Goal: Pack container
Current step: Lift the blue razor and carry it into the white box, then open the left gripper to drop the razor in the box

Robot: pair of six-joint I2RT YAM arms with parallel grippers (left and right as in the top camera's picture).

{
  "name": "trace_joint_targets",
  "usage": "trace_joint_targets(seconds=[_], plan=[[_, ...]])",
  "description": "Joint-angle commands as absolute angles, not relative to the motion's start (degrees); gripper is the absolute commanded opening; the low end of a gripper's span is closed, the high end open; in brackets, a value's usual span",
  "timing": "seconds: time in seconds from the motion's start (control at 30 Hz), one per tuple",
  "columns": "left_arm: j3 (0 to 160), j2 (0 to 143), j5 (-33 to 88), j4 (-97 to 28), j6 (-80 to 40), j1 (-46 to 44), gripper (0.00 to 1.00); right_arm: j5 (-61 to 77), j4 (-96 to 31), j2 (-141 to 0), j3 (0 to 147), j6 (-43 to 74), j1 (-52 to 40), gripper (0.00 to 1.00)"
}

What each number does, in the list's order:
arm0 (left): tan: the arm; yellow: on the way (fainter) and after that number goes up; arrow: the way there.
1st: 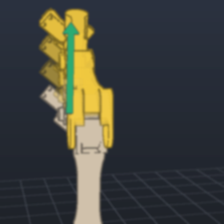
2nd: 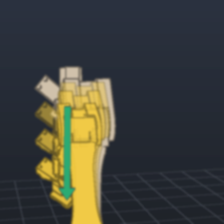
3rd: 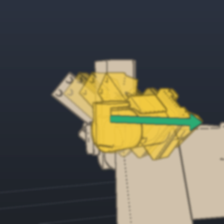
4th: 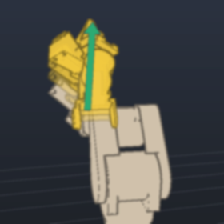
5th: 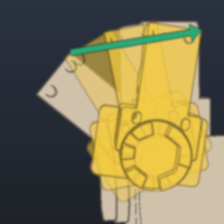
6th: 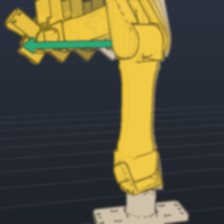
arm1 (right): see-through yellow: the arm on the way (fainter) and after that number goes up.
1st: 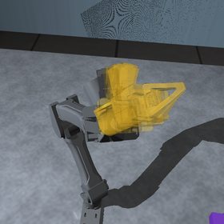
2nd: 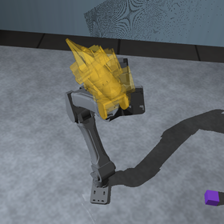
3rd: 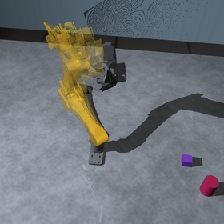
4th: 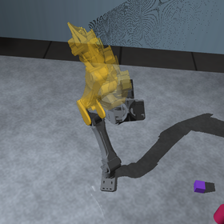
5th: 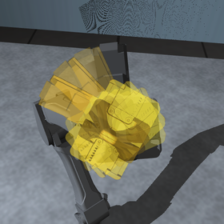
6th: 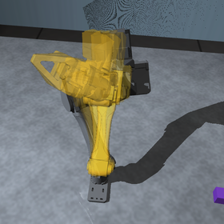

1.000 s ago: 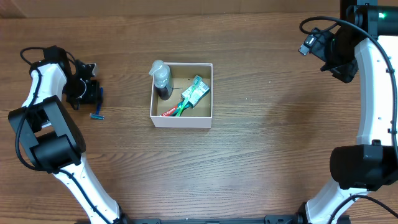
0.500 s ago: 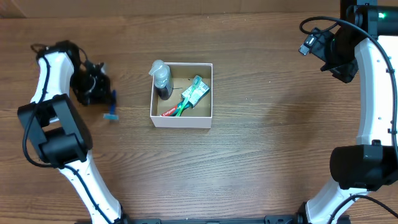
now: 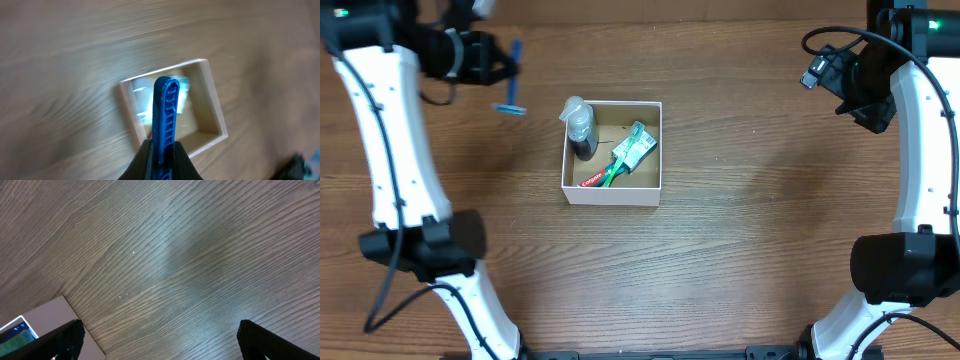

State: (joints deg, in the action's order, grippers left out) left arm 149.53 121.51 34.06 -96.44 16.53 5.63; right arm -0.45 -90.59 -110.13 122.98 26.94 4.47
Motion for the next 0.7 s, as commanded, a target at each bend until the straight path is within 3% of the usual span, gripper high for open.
trace_joint_targets(seconds=[0.0,0.2,0.43,0.57,0.67], plan=[[150.45,119.74,29.78,-96.79,22.13,-3.68,0.04,-0.99,-90.35,-110.06,123.2,26.94,4.58,1.0],[150.1,125.25,18.79,-96.79,23.79,-16.75,0.04,-0.99,-90.35,-110.06,123.2,26.94,4.58,1.0],[149.73,133.56,16.25,-96.82,22.68,-19.53,0.04,-0.99,-90.35,-110.06,123.2,26.94,4.58,1.0],[145.86,134.15,16.4,-96.82,22.44,-19.57,0.27,-0.99,-90.35,-110.06,123.2,26.94,4.58,1.0],[144.51,134.15,16.53,-96.82,20.93,-19.64,0.31,-0.99,-90.35,-110.06,123.2,26.94,4.58,1.0]])
